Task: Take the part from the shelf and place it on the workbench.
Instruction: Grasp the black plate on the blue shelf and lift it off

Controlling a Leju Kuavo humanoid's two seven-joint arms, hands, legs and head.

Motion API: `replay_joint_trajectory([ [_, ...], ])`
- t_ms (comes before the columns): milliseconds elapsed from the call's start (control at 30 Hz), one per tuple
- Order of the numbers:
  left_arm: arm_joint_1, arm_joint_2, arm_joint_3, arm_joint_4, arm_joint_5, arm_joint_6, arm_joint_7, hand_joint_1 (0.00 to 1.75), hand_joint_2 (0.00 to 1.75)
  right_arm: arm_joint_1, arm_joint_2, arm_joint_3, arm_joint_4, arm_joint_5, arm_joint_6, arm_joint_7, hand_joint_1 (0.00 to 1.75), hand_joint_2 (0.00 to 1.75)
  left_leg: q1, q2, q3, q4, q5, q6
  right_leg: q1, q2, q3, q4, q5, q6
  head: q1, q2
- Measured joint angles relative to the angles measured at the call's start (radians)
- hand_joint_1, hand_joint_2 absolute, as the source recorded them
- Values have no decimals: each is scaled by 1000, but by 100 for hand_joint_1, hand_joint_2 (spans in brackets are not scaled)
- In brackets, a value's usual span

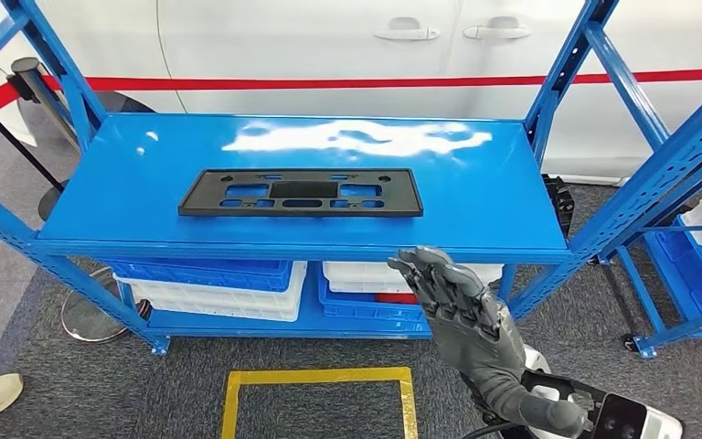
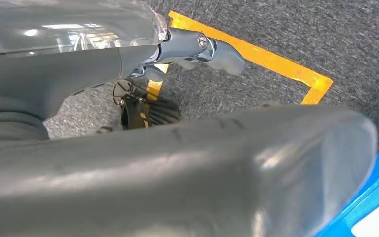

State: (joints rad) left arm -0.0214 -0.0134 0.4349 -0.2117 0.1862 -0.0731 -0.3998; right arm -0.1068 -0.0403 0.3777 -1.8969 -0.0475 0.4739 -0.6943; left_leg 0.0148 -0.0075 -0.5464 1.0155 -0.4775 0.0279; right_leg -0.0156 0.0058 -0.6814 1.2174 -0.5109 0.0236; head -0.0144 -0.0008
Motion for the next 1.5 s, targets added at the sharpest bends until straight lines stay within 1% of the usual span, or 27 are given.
replay_joint_trajectory([
  [67,0,0,2,0,1,-1,0,0,0,-1,0,1,1,-2,2,0,0,0,-2,-1,15,1,-15,-9,4,-2,45,-120,64,-10,0,0],
  [100,0,0,4,0,1,-1,-1,0,0,-2,0,1,2,-4,4,0,0,0,-3,-1,18,1,-21,-14,7,-2,60,-157,74,-15,0,0],
  [167,-2,0,6,0,3,-2,-2,0,0,-5,0,1,4,-6,10,0,0,0,-5,0,22,-3,-28,-25,11,0,68,-180,64,-25,-1,0],
  [267,-3,3,9,0,3,-4,-7,0,0,-12,0,2,7,-9,14,-1,0,0,-4,2,21,21,-51,-41,4,1,87,-194,57,-42,-3,0],
  [300,-3,3,10,0,4,-5,-8,0,0,-17,0,3,9,-9,15,-1,0,0,-3,2,1,66,-72,-45,3,0,96,-199,54,-47,-4,0],
  [367,-3,3,12,0,5,-6,-9,0,0,-25,0,5,15,-11,15,-1,0,0,-2,2,-77,202,-121,-51,4,-2,107,-200,44,-54,-6,0],
  [400,-1,3,13,0,7,-5,-9,0,0,-27,0,7,19,-11,15,-1,0,0,-2,2,-117,260,-133,-52,5,-2,113,-200,39,-56,-6,0],
  [433,0,3,15,0,8,-5,-9,0,0,-28,0,10,23,-10,15,-1,0,0,-2,2,-142,285,-124,-53,6,-1,120,-200,33,-56,-6,0],
  [467,2,3,16,0,10,-4,-9,0,0,-30,0,12,26,-10,15,-1,0,0,-2,2,-149,271,-93,-52,7,0,128,-199,26,-56,-6,0],
  [533,4,4,21,0,12,1,-9,0,0,-36,0,17,32,-7,14,-1,0,0,-3,2,-116,151,2,-44,7,2,149,-200,10,-53,-6,0],
  [567,5,4,24,0,13,7,-8,0,0,-40,0,20,35,-5,13,-1,0,0,-5,2,-93,88,35,-40,9,2,157,-198,2,-49,-5,0],
  [600,5,4,27,0,13,12,-6,0,0,-43,0,23,39,-2,12,-1,0,0,-7,2,-77,45,52,-35,10,3,161,-197,-4,-44,-5,0],
  [667,6,4,32,0,14,25,-1,0,0,-49,1,28,45,1,9,-1,0,0,-12,2,-65,19,45,-25,12,4,162,-199,-11,-35,-5,0],
  [767,8,4,37,0,14,34,2,0,0,-57,0,37,52,2,7,-1,0,0,-6,2,-50,2,38,-10,12,1,161,-182,-27,-21,-4,0],
  [800,9,3,38,0,14,35,2,0,0,-60,0,38,54,3,5,-1,0,0,-3,2,-42,-4,35,-5,11,0,143,-144,-44,-16,-3,0],
  [867,9,3,39,0,14,36,3,0,0,-64,0,40,61,3,2,-2,0,0,-3,2,-29,-8,26,3,8,-1,66,-14,-88,-10,-2,0],
  [900,9,3,40,0,14,37,4,0,0,-64,0,42,65,3,-1,-2,0,0,-3,2,-22,-8,21,4,6,-1,22,49,-102,-9,-2,0],
  [933,10,3,42,0,14,37,5,0,0,-64,0,43,70,3,-3,-1,0,0,-3,1,-14,-8,14,4,5,-2,-9,83,-95,-7,-2,0],
  [967,10,3,43,0,14,38,6,0,0,-66,0,44,75,3,-5,-1,0,0,-3,0,-3,-8,6,2,3,-2,-23,80,-68,-7,-2,0],
  [1000,11,3,44,0,13,38,7,0,0,-68,0,45,80,3,-9,0,0,0,-3,0,9,-8,-2,0,2,-2,-17,39,-23,-8,-2,0],
  [1033,13,3,45,0,11,37,8,0,0,-73,0,47,85,4,-15,3,0,0,-2,-1,23,-8,-12,-4,1,-3,2,-28,28,-11,-2,0],
  [1067,14,2,45,0,9,37,8,0,0,-80,0,50,93,4,-24,6,0,0,-4,-1,33,-8,-21,-8,3,-4,22,-87,63,-14,-2,0],
  [1100,14,2,45,1,6,37,9,0,0,-88,0,55,102,3,-34,9,0,0,-5,-1,39,-7,-29,-14,5,-5,42,-136,79,-18,-2,0],
  [1133,12,2,45,1,4,37,10,0,0,-97,0,61,113,2,-44,11,0,0,-6,-1,42,-7,-35,-19,7,-5,52,-162,80,-23,-3,0],
  [1200,9,2,45,0,2,37,11,0,0,-106,0,70,129,1,-55,13,0,0,-7,0,41,-7,-39,-25,10,-4,59,-174,67,-29,-4,0],
  [1367,9,2,45,0,2,38,11,0,0,-107,0,73,133,1,-58,14,0,0,-7,0,41,-9,-40,-27,10,-3,58,-173,66,-31,-5,0],
  [1500,7,3,47,0,2,41,13,0,0,-111,0,83,148,1,-61,22,0,0,-6,2,45,-15,-44,-36,12,-1,61,-176,61,-39,-4,0],
])
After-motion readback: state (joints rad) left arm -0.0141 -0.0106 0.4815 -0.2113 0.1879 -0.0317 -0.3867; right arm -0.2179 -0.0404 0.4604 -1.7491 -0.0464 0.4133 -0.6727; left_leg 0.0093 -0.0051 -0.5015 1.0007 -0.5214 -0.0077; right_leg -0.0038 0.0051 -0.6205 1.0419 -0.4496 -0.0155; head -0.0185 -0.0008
